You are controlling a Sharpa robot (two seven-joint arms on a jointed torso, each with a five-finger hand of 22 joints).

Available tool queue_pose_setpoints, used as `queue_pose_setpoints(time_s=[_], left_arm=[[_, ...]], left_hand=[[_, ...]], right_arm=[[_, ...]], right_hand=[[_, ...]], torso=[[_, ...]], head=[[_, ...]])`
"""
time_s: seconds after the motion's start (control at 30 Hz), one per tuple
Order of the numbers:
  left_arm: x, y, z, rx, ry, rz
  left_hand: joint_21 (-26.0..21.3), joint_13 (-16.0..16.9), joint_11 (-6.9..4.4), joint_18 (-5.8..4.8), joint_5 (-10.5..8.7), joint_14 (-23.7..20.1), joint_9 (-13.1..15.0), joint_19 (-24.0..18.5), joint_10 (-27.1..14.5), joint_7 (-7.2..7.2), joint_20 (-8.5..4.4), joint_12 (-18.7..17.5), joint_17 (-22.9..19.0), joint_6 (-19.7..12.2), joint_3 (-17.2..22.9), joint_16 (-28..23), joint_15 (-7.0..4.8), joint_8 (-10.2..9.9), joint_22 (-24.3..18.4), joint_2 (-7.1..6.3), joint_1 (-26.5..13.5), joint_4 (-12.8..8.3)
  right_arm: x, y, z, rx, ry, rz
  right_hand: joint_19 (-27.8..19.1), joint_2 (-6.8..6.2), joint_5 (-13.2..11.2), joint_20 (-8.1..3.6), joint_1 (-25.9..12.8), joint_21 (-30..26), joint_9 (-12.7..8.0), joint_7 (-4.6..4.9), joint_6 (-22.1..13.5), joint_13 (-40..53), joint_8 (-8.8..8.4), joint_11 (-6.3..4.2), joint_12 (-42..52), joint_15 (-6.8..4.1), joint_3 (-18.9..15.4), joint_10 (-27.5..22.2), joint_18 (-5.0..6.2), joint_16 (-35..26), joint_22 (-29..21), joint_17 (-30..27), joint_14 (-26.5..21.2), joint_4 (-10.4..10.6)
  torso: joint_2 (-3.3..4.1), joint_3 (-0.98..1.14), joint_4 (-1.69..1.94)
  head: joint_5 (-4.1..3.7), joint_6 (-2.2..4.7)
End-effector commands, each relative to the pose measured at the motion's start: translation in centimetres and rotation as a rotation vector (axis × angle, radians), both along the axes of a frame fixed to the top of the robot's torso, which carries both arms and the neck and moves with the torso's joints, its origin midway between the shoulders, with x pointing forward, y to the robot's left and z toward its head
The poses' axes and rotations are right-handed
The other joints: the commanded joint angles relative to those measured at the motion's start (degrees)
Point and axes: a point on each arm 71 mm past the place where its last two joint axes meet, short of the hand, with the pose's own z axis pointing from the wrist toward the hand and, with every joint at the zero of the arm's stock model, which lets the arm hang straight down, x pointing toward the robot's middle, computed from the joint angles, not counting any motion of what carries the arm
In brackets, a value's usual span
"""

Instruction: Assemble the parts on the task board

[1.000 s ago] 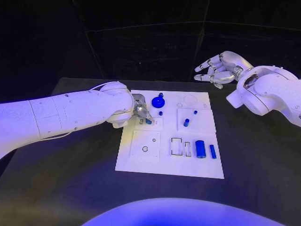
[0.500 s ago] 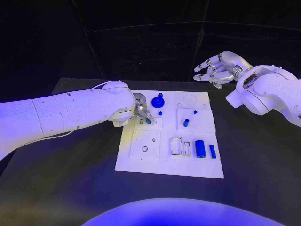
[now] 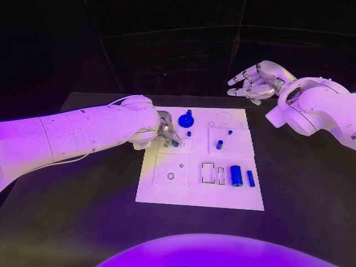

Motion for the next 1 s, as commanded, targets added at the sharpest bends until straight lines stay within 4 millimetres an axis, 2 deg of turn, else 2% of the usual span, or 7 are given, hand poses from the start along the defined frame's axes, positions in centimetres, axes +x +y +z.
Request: queue_pose_setpoints(time_s=[0.03, 0.33, 0.6, 1.0], left_arm=[[-0.03, 0.36, -0.37, 0.03, 0.019, 0.009], [0.12, 0.53, -0.31, 0.026, 0.004, 0.023], [0.14, 0.38, -0.24, 0.016, -0.006, 0.024], [-0.15, 0.09, -0.18, 0.01, -0.005, 0.013]], left_hand=[[0.19, 0.08, -0.1, -0.81, 0.17, 6.16, 0.06, 0.36, 0.47, 0.17, -0.06, 0.41, 15.09, 0.31, -1.27, 0.17, -0.4, 0.35, 0.12, 0.03, -0.5, 0.42], [0.28, 0.21, -0.08, -0.85, 0.18, 6.16, 0.17, 0.45, 0.49, 0.18, -0.08, 0.71, 15.09, 0.36, -6.25, 0.17, -0.41, 0.46, 0.43, 0.44, -1.11, 2.3], [0.95, 0.96, -0.21, -1.02, 0.2, 6.16, 0.32, 0.81, 0.99, 0.0, -0.12, 1.58, 15.09, 0.68, -10.58, 0.17, -0.49, 0.77, 1.48, 0.97, -2.89, 5.1], [1.2, 1.21, -0.35, -1.08, 0.2, 6.16, 0.48, 0.94, 1.19, -0.18, -0.23, 1.91, 15.09, 0.85, -12.48, 0.17, -0.61, 1.07, 1.89, 1.3, -2.6, 5.92]], right_arm=[[-0.05, 0.19, 0.14, -0.002, -0.001, 0.017], [-0.07, 0.0, 0.14, -0.004, 0.0, 0.015], [-0.05, 0.05, 0.14, -0.004, 0.0, 0.016], [0.01, 0.08, 0.12, -0.004, 0.0, 0.017]], right_hand=[[0.38, -0.23, -0.39, -0.07, 0.22, -0.27, -0.02, 0.01, -0.59, 0.01, 0.2, 0.14, -0.2, -0.32, 0.04, -0.29, 0.82, -0.3, -0.08, 0.04, 0.49, 0.32], [0.45, -0.41, -0.71, -0.05, -0.31, -0.37, 0.0, 0.01, -0.74, -0.04, 0.33, 0.17, -0.09, -0.29, -0.4, -0.22, 0.82, -0.39, -0.12, 0.07, 0.52, 0.77], [0.48, -0.58, -0.78, -0.03, -1.02, -0.51, 0.02, -0.01, -0.84, -0.13, 0.51, 0.18, 0.01, -0.27, -1.04, -0.18, 0.83, -0.52, -0.25, 0.06, 0.55, 1.4], [0.54, -0.64, -0.71, -0.02, -1.4, -0.57, 0.03, -0.03, -0.92, -0.12, 0.63, 0.18, 0.14, -0.27, -1.46, -0.13, 0.83, -0.56, -0.27, 0.11, 0.57, 1.81]], torso=[[-0.02, -0.03, 0.06], [0.05, -0.09, 0.01], [0.04, -0.05, 0.1], [-0.03, -0.06, 0.06]], head=[[-0.03, -0.04], [-0.03, 0.01], [-0.09, -0.06], [-0.06, -0.11]])
